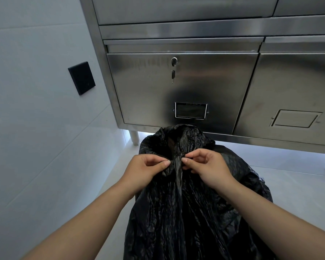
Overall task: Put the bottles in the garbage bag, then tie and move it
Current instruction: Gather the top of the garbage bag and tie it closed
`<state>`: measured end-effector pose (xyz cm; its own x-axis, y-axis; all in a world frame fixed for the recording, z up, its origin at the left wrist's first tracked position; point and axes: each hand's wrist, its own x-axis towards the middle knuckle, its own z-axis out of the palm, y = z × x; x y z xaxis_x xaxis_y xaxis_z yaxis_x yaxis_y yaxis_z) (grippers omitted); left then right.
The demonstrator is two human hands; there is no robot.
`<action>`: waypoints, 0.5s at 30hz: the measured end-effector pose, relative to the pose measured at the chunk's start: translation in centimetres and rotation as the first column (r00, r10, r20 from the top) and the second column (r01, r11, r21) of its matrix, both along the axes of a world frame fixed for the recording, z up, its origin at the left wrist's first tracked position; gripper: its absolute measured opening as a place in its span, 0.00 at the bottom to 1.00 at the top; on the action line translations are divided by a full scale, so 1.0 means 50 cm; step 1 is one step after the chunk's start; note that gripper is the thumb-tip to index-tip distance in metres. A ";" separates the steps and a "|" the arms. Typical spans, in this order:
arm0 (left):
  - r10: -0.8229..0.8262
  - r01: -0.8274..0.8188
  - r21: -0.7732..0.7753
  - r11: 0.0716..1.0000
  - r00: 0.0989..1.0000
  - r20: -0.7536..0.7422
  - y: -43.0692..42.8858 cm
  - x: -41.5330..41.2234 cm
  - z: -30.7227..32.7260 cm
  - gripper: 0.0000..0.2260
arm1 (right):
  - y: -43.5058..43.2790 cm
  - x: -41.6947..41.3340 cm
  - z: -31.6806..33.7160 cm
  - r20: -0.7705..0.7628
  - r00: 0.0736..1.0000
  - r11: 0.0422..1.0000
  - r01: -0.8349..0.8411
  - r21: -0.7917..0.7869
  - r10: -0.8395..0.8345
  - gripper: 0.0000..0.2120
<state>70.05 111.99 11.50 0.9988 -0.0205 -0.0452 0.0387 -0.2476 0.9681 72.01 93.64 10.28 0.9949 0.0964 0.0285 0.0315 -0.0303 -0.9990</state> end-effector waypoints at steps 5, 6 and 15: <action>0.046 -0.050 0.063 0.997 0.997 0.058 0.005 0.003 0.006 0.02 | 0.002 0.001 -0.003 0.010 0.999 0.999 0.050 0.008 -0.050 0.09; 0.054 -0.060 0.087 0.994 0.996 0.070 0.008 0.003 0.005 0.03 | 0.000 0.000 -0.003 0.005 0.999 0.999 0.052 0.016 -0.052 0.09; 0.087 -0.100 0.122 0.987 0.990 0.111 0.036 0.005 -0.009 0.06 | -0.056 -0.002 -0.004 -0.062 0.996 0.996 0.066 0.053 -0.063 0.10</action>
<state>70.29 113.79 11.06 0.9953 0.0724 0.0643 -0.0331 -0.3693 0.9287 71.91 90.85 10.07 0.9991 0.0320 -0.0278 -0.0286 0.0250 -0.9993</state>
